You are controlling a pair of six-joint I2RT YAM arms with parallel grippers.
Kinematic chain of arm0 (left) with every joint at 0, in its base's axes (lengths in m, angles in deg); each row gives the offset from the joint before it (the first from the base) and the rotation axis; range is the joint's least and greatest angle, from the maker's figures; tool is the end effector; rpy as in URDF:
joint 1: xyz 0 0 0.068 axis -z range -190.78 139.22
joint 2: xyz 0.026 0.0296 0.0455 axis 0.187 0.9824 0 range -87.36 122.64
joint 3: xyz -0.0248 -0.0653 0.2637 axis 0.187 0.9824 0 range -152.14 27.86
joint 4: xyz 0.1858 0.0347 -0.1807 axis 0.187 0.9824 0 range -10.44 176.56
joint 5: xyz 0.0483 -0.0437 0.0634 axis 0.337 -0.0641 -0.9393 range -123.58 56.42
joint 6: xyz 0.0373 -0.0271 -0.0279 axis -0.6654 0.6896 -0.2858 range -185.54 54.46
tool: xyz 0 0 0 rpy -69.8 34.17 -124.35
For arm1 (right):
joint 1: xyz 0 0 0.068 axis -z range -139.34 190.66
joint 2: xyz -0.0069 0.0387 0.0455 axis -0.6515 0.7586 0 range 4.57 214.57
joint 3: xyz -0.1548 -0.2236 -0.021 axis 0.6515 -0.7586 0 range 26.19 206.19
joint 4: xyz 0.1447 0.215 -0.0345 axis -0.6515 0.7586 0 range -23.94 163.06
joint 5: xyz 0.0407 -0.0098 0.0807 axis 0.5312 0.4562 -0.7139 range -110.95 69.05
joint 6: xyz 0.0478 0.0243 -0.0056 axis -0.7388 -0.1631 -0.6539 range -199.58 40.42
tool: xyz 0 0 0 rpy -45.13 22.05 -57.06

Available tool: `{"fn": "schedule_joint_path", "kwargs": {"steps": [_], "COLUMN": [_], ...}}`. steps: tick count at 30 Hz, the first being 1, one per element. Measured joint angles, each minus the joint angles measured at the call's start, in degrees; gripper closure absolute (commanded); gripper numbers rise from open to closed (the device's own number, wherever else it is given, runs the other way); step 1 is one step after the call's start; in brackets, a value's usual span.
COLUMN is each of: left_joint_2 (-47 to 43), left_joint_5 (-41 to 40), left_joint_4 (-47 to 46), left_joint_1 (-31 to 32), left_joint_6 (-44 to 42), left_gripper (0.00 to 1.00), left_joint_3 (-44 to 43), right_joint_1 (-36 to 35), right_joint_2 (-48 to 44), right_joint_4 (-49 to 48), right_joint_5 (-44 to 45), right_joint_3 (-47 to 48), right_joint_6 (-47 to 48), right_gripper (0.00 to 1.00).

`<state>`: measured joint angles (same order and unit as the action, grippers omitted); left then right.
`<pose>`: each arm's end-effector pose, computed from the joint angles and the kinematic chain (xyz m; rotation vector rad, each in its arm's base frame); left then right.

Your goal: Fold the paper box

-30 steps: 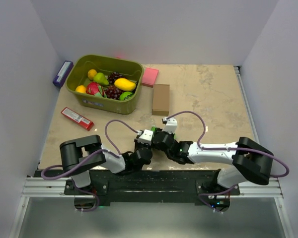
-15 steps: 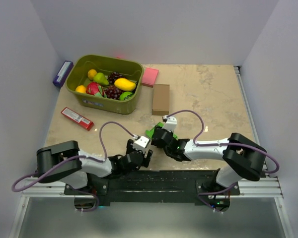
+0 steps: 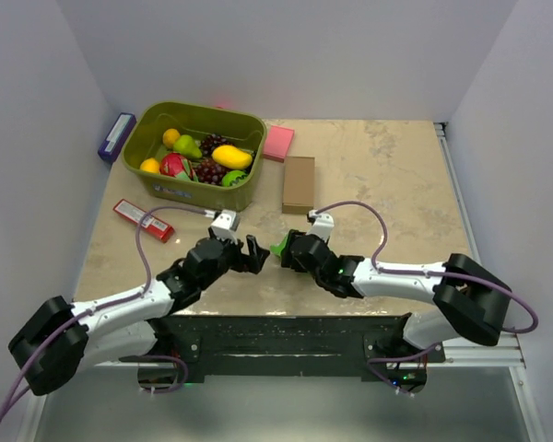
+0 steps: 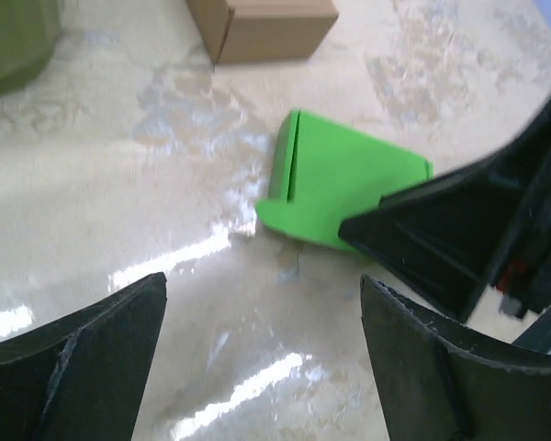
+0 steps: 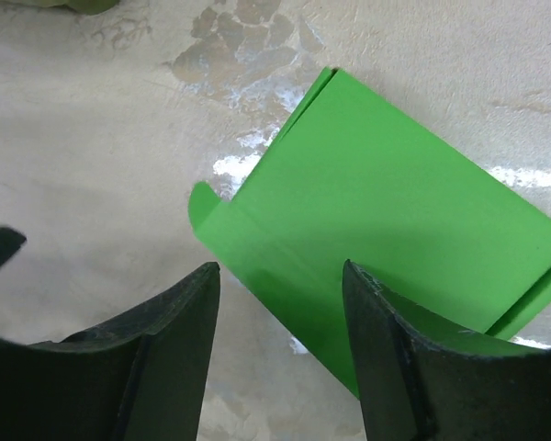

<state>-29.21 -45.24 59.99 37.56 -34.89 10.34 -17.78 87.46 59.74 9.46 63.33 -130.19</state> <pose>0.1432 -0.1500 0.1846 0.1684 1.9919 -0.7134 0.1631 0.2310 0.1753 0.1302 2.1886 0.4935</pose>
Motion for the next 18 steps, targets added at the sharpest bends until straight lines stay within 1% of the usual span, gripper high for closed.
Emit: {"fn": "schedule_joint_path", "kwargs": {"steps": [2,5,7,10,14,18], "left_joint_2": [2.05,9.77,15.8,23.78,30.1,32.41], "left_joint_5": [2.89,7.98,11.13,15.5,20.39,23.08], "left_joint_4": [0.11,-1.03,-2.36,-3.96,-5.49,-6.03], "left_joint_1": [-2.82,-5.75,-6.71,-7.58,-8.35,-8.48], "left_joint_6": [-0.57,-2.23,-3.28,-3.89,-3.69,-2.64], "left_gripper": [0.1,0.12,0.14,0.15,0.18,0.18], "left_joint_3": [-2.91,-9.77,-13.99,-18.12,-19.1,-18.93], "right_joint_1": [0.26,1.6,3.1,5.2,6.32,6.32], "right_joint_2": [-2.21,-5.42,-6.75,-7.17,-5.86,-4.22], "right_joint_4": [1.22,2.51,2.6,2.23,1.57,-0.31], "right_joint_5": [-0.22,-0.66,-1.33,-2.16,-3.65,-4.74], "right_joint_3": [-0.09,-0.11,-0.26,-1.25,-3.19,-4.83], "right_joint_6": [0.48,1.14,1.49,1.97,2.03,1.75], "right_gripper": [0.35,0.36,0.4,0.46,0.51,0.52]}}
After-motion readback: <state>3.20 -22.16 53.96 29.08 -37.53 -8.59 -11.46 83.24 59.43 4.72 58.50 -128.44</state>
